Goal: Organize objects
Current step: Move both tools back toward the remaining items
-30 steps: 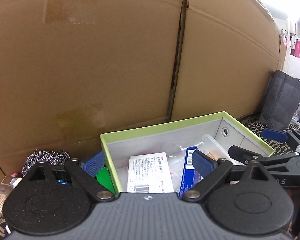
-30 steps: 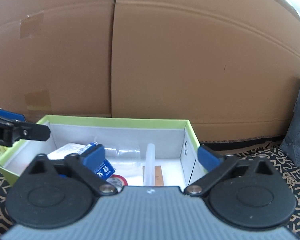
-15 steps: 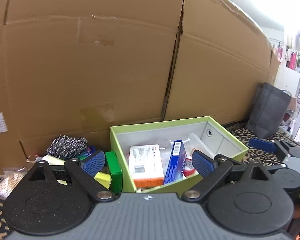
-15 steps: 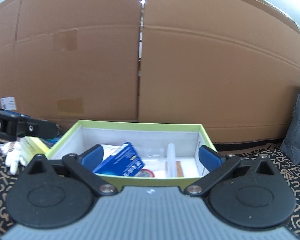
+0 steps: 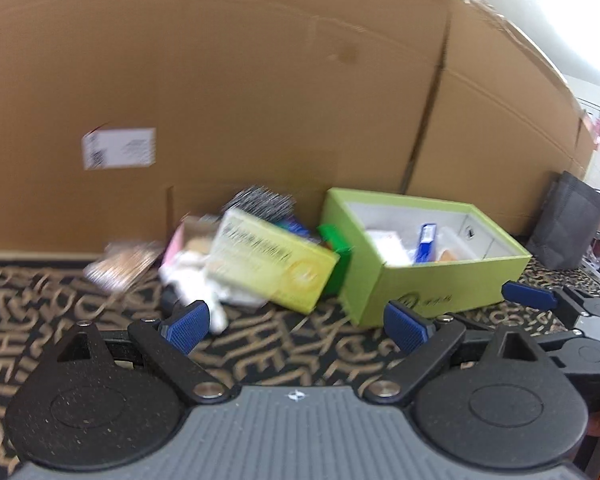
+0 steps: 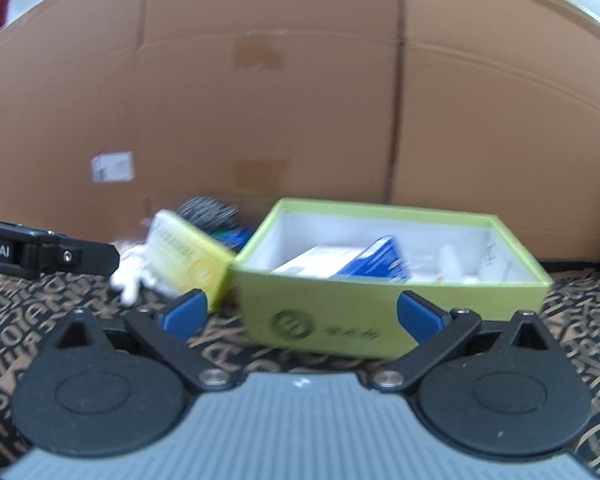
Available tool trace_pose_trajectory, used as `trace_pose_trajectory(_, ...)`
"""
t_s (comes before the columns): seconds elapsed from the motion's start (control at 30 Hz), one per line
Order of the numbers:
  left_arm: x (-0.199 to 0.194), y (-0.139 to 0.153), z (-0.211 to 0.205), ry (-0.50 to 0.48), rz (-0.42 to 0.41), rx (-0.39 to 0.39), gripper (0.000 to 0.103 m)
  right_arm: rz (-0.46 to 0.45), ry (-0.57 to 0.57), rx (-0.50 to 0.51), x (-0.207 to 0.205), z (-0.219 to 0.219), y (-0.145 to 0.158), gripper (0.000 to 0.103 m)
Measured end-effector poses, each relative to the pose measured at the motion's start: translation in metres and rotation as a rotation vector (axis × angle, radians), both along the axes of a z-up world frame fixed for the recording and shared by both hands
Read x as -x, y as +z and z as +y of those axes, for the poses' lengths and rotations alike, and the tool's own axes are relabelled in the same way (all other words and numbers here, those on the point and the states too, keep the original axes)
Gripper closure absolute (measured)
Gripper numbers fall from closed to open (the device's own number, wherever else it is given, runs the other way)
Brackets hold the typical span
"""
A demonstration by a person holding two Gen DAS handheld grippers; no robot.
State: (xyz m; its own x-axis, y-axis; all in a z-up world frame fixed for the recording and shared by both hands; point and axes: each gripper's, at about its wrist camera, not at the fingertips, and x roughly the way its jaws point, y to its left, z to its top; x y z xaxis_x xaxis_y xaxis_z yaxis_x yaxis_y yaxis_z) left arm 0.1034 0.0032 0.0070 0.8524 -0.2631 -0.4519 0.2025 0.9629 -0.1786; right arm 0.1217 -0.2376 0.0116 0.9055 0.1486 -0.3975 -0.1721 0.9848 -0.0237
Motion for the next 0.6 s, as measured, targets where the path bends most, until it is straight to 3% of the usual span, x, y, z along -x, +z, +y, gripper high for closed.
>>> trace_pose_trajectory(0.23, 0.008, -0.016, 0.043, 0.101, 0.04, 0.019, 0.006, 0.076, 0.098, 0.012, -0.003, 0.048, -0.021, 0.0)
trace_pose_trajectory(0.4, 0.005, -0.019, 0.07, 0.169, 0.046, 0.036, 0.006, 0.038, 0.168, 0.082, -0.01, 0.083, -0.02, 0.0)
trace_pose_trajectory(0.6, 0.0, -0.018, 0.087, 0.182, 0.036, 0.027, 0.006, 0.001, 0.225, 0.211, -0.039, 0.119, -0.018, 0.014)
